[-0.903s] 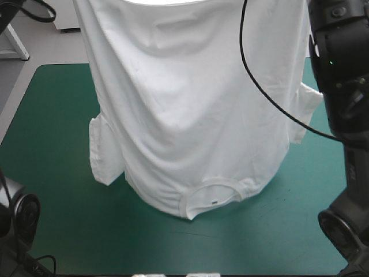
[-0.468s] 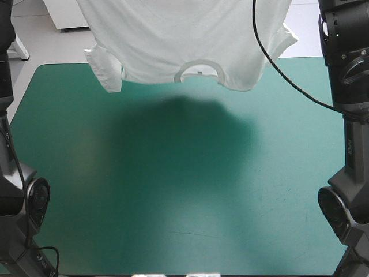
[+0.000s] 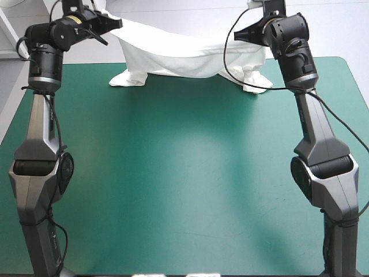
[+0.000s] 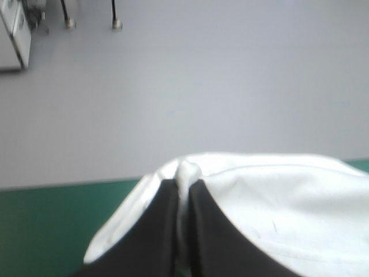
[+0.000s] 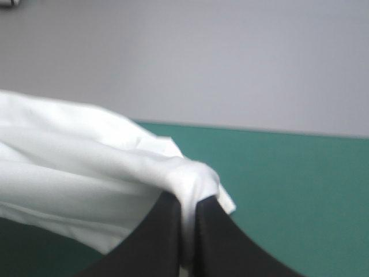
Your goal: Fold the cloth
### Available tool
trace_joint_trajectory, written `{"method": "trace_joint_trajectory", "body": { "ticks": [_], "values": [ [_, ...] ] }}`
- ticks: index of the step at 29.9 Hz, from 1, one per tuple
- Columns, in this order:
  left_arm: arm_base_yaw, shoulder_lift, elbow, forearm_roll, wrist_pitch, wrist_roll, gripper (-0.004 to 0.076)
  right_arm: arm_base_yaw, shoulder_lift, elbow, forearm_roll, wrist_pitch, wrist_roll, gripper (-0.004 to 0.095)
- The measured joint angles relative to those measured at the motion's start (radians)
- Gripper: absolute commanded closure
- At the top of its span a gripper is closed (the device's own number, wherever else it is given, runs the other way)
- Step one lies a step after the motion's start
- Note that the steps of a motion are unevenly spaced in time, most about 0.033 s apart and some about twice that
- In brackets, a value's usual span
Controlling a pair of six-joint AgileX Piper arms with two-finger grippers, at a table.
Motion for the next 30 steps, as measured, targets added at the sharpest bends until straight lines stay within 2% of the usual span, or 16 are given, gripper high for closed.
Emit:
{"method": "trace_joint_trajectory", "body": {
  "ticks": [2, 7, 12, 15, 18, 25, 30],
  "values": [
    [0.000, 0.041, 0.000, 0.024, 0.076, -0.043, 0.0733, -0.022, 0.042, 0.001, 0.047, 0.062, -0.018, 0.0925],
    [-0.016, 0.087, 0.017, 0.149, 0.230, -0.123, 0.0733, -0.055, 0.071, 0.076, 0.138, 0.079, -0.046, 0.0925],
    [-0.055, 0.087, 0.124, 0.231, 0.263, -0.173, 0.0733, -0.055, 0.048, 0.241, 0.190, 0.078, -0.077, 0.0925],
    [-0.075, 0.067, 0.250, 0.237, 0.223, -0.197, 0.0733, -0.055, 0.013, 0.391, 0.192, 0.076, -0.089, 0.0925],
    [-0.092, -0.013, 0.457, 0.265, 0.134, -0.205, 0.0733, -0.055, -0.050, 0.559, 0.191, 0.030, -0.093, 0.0925],
    [-0.101, -0.327, 1.000, 0.256, -0.131, -0.206, 0.0733, -0.055, -0.305, 1.059, 0.241, -0.213, -0.086, 0.0925],
    [-0.103, -0.507, 1.300, 0.234, -0.184, -0.187, 0.0733, -0.055, -0.498, 1.431, 0.298, -0.318, -0.086, 0.0925]
  ]
}}
